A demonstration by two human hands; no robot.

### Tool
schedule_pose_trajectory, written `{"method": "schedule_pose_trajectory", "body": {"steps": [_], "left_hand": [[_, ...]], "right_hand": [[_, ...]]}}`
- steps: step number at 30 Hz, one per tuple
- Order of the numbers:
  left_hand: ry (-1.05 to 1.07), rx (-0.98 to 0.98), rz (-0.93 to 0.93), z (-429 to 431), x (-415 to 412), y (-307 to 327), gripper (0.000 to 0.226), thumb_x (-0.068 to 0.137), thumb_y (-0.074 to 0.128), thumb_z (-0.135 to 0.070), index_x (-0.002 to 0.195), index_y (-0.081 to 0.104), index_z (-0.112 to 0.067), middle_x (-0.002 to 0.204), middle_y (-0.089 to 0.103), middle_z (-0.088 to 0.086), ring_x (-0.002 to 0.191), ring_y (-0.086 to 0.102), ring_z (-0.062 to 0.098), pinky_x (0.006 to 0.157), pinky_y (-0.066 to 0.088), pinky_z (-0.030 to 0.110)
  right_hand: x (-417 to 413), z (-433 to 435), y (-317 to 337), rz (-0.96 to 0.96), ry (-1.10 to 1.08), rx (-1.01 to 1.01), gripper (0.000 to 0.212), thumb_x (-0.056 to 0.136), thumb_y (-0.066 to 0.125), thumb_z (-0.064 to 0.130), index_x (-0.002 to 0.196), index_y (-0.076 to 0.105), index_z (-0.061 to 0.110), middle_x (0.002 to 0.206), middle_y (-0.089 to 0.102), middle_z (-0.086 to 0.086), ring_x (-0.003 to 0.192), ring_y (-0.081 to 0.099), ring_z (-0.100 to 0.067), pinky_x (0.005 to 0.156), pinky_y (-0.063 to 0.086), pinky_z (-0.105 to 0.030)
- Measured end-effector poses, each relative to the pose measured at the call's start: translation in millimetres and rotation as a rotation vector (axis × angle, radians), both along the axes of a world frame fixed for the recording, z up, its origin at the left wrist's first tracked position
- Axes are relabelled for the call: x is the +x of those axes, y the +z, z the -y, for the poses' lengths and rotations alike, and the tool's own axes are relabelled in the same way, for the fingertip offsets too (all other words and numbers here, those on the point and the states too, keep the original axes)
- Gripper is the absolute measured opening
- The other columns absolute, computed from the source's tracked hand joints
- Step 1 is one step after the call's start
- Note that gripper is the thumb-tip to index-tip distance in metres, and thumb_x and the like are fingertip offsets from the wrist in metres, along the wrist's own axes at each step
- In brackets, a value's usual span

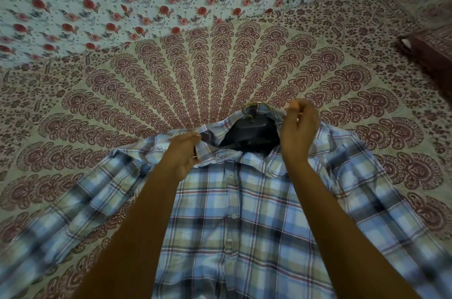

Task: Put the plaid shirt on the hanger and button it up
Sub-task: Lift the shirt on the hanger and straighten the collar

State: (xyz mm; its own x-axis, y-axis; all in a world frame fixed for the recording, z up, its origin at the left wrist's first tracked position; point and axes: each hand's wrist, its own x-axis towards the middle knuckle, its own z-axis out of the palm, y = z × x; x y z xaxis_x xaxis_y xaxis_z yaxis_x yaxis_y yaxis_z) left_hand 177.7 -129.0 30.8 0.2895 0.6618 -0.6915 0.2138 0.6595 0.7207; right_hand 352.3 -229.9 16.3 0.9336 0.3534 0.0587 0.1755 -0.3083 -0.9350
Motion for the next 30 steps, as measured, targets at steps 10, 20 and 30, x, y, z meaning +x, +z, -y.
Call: {"method": "schedule_pose_trajectory", "body": {"steps": [10,20,30], "left_hand": [[-0.333,0.589,-0.177,1,-26,-14,0.016,0.094,0.050,-0.009,0.099,0.060,-0.020,0.083,0.056,-0.011,0.077,0.052,0.001,0.072,0.040,0.021],[-0.151,0.511,-0.030,2,-38,-18,0.023,0.095,0.049,-0.014,0.078,0.063,-0.021,0.076,0.066,-0.008,0.078,0.059,0.009,0.071,0.050,0.021],[-0.204,0.261,-0.212,25,-20,-40,0.016,0.094,0.050,-0.008,0.083,0.060,-0.011,0.083,0.055,0.004,0.080,0.050,0.018,0.069,0.040,0.029]], "right_hand": [[-20,0,-18,0.322,0.520,-0.231,0.063,0.086,0.033,0.057,0.136,0.039,0.019,0.135,0.048,-0.007,0.124,0.042,-0.028,0.101,0.034,-0.053],[-19,-12,-26,0.371,0.501,-0.374,0.058,0.088,0.022,0.057,0.137,0.041,0.033,0.144,0.040,-0.007,0.132,0.032,-0.032,0.105,0.027,-0.055],[-15,-18,-27,0.368,0.495,-0.429,0.042,0.096,0.041,0.043,0.137,0.041,0.032,0.148,0.035,-0.001,0.137,0.025,-0.029,0.110,0.019,-0.052]]}}
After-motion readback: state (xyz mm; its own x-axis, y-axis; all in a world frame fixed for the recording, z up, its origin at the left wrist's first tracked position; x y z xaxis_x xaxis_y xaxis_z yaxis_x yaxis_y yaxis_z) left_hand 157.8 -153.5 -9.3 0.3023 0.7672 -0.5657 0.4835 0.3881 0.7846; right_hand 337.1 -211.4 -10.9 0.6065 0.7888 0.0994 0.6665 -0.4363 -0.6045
